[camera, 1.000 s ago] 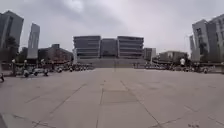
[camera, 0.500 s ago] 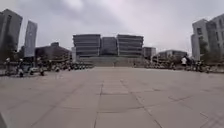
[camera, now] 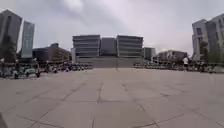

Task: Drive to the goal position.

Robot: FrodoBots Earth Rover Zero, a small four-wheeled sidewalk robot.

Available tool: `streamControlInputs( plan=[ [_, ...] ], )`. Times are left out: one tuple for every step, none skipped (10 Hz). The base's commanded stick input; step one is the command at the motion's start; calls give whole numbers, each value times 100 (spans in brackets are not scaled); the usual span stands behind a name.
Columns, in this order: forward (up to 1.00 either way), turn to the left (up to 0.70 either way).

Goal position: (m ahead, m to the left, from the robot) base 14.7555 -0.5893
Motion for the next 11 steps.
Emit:
streamControlInputs(
  plan=[
    [70, 1],
    [70, 1],
    [70, 1],
    [70, 1],
    [70, 1],
    [70, 1],
    [70, 1],
    [70, 1],
    [70, 1],
    [70, 1],
    [70, 1]
  ],
)
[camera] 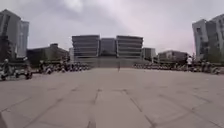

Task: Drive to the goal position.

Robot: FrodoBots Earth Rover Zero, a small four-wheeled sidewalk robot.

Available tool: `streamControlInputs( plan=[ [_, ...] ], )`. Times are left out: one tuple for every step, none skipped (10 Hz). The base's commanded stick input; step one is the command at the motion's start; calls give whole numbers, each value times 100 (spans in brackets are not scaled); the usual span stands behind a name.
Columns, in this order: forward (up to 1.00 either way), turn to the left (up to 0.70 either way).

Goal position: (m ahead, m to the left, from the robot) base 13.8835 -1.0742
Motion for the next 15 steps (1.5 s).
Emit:
streamControlInputs(
  plan=[
    [70, 1],
    [70, 1],
    [70, 1],
    [70, 1],
    [70, 1],
    [70, 1],
    [70, 1],
    [70, 1],
    [70, 1],
    [70, 1],
    [70, 1],
    [70, 1],
    [70, 1],
    [70, 1],
    [70, 1]
  ],
)
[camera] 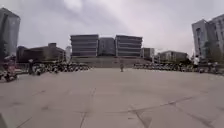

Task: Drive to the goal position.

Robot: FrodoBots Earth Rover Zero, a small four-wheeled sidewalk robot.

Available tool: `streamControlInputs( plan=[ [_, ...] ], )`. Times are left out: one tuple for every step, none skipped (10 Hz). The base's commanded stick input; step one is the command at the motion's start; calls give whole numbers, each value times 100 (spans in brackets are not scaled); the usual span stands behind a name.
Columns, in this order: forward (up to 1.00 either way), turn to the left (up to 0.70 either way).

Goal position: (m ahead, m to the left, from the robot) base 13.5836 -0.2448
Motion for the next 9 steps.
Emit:
streamControlInputs(
  plan=[
    [70, 1],
    [70, 1],
    [70, 1],
    [70, 1],
    [70, 1],
    [70, 1],
    [70, 1],
    [70, 1],
    [70, 1]
  ],
)
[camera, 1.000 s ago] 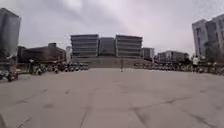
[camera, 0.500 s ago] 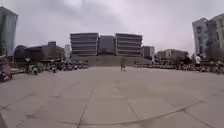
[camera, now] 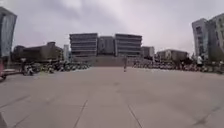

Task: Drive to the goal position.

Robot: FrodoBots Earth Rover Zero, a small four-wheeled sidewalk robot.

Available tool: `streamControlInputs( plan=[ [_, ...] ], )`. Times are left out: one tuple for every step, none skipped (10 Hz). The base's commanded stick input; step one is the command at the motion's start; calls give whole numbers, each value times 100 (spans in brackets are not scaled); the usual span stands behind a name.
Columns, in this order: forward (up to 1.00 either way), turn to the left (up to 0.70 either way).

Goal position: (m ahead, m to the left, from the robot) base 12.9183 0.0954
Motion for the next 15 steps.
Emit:
streamControlInputs(
  plan=[
    [70, 1],
    [70, 1],
    [70, 1],
    [70, 1],
    [70, 1],
    [70, 1],
    [70, 1],
    [70, 1],
    [70, 1],
    [70, 1],
    [70, 1],
    [70, 1],
    [70, 1],
    [70, 1],
    [70, 1]
  ],
)
